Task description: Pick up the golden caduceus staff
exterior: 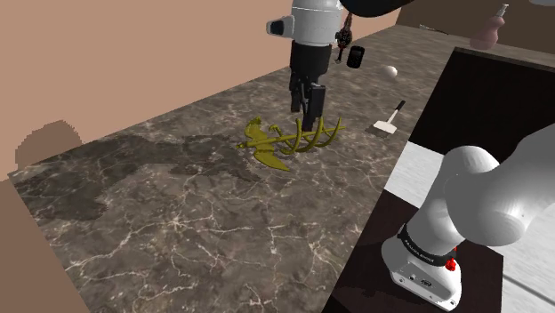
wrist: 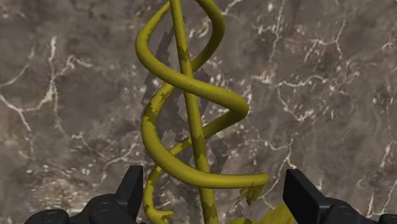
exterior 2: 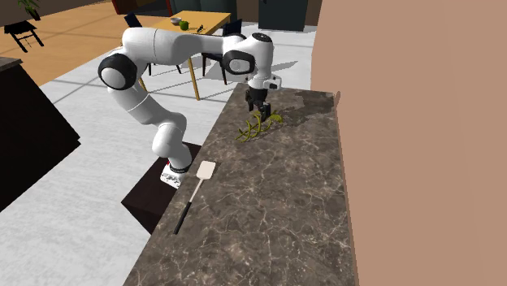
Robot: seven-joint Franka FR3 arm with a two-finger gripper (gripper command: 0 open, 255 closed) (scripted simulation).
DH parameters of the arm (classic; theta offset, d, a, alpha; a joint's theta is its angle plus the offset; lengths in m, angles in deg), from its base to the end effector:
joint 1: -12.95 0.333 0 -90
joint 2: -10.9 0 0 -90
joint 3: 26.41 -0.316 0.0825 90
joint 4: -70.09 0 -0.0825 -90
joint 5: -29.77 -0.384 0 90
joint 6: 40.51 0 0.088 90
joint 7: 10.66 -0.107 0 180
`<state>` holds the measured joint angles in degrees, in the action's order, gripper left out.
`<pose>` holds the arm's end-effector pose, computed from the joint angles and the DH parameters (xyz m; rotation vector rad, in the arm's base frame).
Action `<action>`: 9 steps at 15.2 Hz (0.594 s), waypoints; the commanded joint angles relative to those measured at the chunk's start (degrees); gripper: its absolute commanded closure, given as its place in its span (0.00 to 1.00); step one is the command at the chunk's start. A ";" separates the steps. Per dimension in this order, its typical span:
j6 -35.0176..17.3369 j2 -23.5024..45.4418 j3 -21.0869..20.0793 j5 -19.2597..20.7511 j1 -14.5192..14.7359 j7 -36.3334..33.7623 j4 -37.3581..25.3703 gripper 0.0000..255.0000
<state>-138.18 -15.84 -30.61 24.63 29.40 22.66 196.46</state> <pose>0.3779 0.1560 0.5590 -2.7615 -1.3682 0.0438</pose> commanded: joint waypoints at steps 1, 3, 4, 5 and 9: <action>0.31 2.07 -0.62 -0.61 2.53 5.44 -1.57 0.00; -0.42 2.51 -0.90 -0.84 3.28 7.04 -1.04 0.00; -1.19 2.50 -0.93 -0.86 3.28 7.10 -0.26 0.00; -1.96 2.49 -0.96 -0.89 3.29 7.14 0.52 0.00; -5.05 2.65 -1.07 -1.00 3.33 7.34 3.46 0.00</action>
<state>-142.41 -13.38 -31.66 23.65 32.73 29.92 199.30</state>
